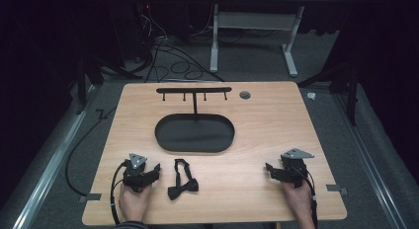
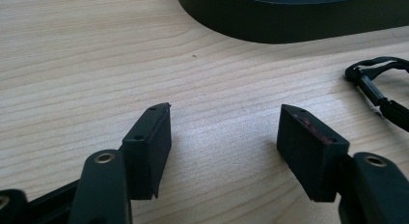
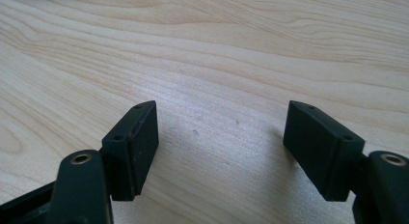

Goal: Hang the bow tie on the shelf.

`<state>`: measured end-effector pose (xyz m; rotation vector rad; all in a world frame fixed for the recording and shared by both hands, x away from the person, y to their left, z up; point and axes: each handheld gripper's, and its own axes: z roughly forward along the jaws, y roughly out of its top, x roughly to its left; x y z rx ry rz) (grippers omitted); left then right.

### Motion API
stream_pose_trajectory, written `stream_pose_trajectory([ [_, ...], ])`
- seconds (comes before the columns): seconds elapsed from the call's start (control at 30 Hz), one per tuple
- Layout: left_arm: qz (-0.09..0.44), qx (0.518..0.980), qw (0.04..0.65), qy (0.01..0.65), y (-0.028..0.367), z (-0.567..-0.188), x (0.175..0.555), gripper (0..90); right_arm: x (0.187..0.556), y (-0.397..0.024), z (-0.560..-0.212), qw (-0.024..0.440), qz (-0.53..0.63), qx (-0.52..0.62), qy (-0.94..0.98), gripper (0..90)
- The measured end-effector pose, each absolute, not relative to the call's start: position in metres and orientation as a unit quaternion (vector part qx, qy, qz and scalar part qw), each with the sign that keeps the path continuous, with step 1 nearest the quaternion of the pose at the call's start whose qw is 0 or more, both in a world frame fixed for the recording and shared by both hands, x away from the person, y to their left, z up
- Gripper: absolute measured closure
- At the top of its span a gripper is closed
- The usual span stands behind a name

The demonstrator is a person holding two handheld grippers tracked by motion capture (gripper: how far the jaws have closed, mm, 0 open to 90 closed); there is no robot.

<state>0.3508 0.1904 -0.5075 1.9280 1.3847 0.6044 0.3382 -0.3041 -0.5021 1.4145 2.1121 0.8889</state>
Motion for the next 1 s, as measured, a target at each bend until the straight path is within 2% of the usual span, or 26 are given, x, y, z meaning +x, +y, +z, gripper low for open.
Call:
stream_pose_trajectory([
  [1.0,0.231,0.739,0.338,0.534,0.19,-0.5075,0.351,35.2,0.3382,-0.3042,-0.5022,0.222,0.323,0.512,0.764,29.5],
])
